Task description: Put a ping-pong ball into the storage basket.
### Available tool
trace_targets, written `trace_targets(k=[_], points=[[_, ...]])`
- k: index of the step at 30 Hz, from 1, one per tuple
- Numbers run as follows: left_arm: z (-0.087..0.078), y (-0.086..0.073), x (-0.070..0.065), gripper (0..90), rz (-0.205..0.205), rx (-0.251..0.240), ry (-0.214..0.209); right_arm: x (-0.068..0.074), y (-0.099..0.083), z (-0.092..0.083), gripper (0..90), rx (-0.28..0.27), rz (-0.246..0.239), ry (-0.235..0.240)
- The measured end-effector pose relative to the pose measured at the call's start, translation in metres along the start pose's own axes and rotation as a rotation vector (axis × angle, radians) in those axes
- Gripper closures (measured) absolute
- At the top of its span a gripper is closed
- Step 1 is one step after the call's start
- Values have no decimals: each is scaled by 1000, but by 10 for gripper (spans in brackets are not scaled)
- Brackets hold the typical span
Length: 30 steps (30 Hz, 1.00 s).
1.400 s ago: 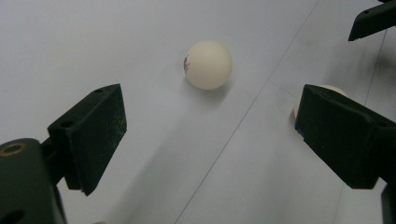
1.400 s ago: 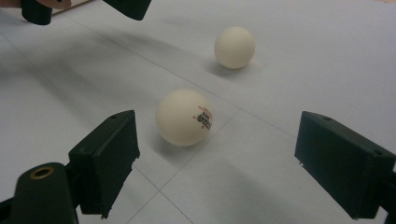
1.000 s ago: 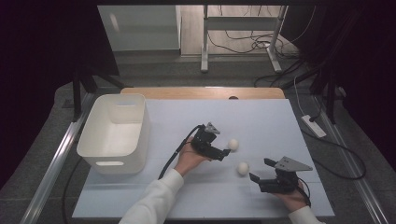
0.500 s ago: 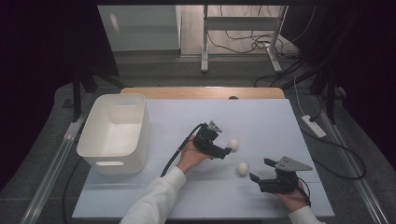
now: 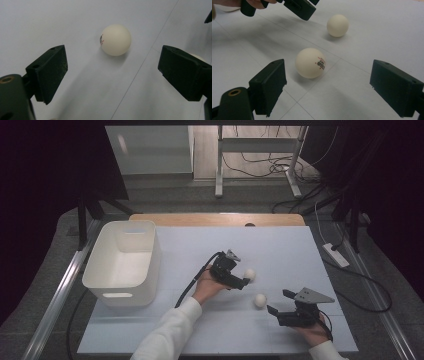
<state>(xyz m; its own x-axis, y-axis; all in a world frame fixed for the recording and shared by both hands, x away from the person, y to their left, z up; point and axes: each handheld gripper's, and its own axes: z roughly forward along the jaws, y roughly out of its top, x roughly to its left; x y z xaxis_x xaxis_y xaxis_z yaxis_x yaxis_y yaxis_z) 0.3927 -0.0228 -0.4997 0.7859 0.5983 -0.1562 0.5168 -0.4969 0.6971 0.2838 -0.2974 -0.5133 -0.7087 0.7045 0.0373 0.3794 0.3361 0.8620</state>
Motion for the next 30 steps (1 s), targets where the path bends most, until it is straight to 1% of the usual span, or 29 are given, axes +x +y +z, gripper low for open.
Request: trace_targets(k=[8,15,22,24,30], points=[[5,4,0,102,7,13,2,0,0,0,133,-3,1,2],[10,8,2,102,0,21,-1,0,0,0,133,-1,2,2],[18,11,3,102,6,35,-2,0,0,0,134,1,1,-1],[22,12,3,102,3,37,-5,0,0,0,134,1,0,0],[28,13,5,102,0,45,-7,0,0,0,134,0,2,0]])
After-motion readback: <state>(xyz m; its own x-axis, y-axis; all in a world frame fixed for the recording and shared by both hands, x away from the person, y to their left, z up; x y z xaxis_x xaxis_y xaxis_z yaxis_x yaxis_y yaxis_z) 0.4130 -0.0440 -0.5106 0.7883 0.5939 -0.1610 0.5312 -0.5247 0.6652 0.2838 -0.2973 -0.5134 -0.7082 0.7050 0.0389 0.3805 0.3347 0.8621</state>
